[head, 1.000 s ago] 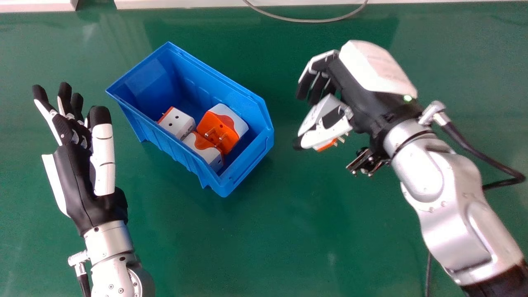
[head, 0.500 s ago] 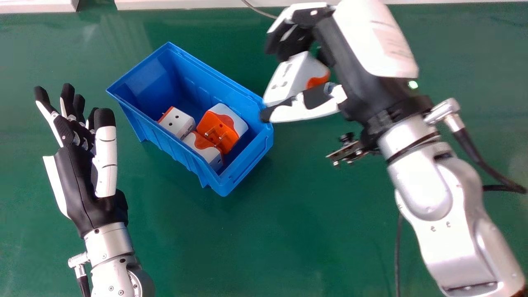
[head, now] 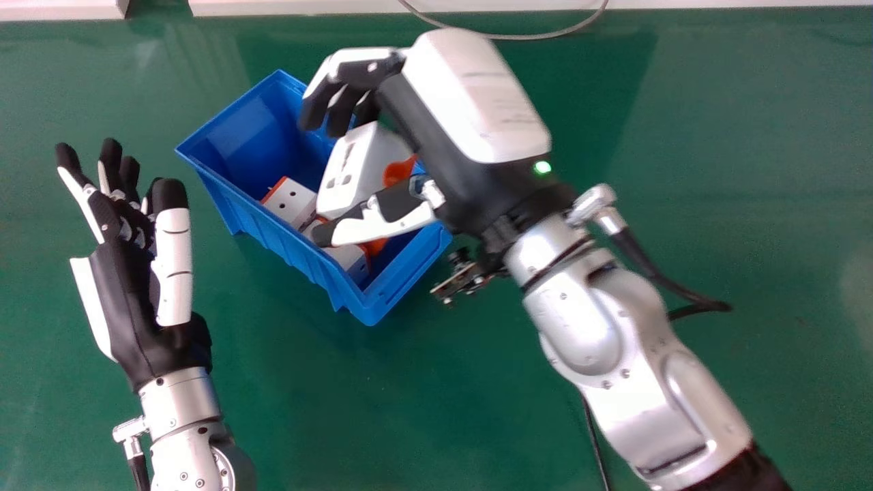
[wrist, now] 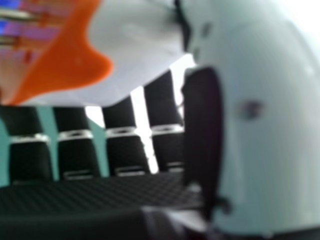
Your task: Pick all objects and put in blue box
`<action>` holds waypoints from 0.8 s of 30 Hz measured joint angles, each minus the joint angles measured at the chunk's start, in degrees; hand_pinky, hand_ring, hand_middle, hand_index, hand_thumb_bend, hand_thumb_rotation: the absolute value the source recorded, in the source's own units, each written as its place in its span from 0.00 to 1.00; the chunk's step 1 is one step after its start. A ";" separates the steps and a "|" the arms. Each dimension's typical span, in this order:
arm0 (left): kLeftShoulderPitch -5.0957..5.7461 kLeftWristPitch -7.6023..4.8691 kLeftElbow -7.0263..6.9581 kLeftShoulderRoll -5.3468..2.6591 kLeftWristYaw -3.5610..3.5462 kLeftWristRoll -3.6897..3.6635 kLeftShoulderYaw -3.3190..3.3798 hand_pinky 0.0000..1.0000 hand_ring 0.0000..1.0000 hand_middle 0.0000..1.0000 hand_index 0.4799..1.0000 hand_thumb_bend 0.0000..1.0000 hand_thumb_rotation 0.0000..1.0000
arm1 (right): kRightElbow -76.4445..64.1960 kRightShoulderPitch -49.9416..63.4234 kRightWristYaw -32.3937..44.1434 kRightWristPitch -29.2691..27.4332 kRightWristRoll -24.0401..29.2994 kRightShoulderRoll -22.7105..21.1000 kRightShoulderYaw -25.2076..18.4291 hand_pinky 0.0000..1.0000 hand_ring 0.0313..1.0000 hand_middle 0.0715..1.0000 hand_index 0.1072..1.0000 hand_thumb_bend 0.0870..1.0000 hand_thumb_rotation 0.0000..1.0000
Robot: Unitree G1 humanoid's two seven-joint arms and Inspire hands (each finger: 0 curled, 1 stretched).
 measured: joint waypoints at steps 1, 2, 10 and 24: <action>0.00 -0.02 0.06 0.06 0.20 -0.01 0.13 0.92 0.97 0.98 0.96 0.74 0.69 | 2.27 -0.87 -1.09 -0.76 -0.48 0.40 0.25 0.27 0.37 0.44 0.47 0.45 0.00; -0.15 -0.05 0.18 0.12 0.47 0.17 0.12 0.92 0.97 0.98 0.96 0.74 0.69 | 5.87 -2.50 -2.67 -1.04 -1.22 0.94 0.49 0.26 0.38 0.45 0.47 0.45 0.00; -0.65 -0.15 0.37 0.35 2.43 2.04 0.08 0.91 0.97 0.97 0.94 0.74 0.70 | 22.51 -9.87 -12.04 -4.03 -3.46 3.41 1.58 0.23 0.37 0.43 0.46 0.46 0.00; -1.08 -0.79 0.66 1.05 2.44 2.11 -0.13 0.93 0.98 0.98 0.96 0.74 0.71 | 34.87 -15.31 -19.58 -7.78 -3.54 4.33 2.07 0.35 0.43 0.52 0.46 0.46 0.02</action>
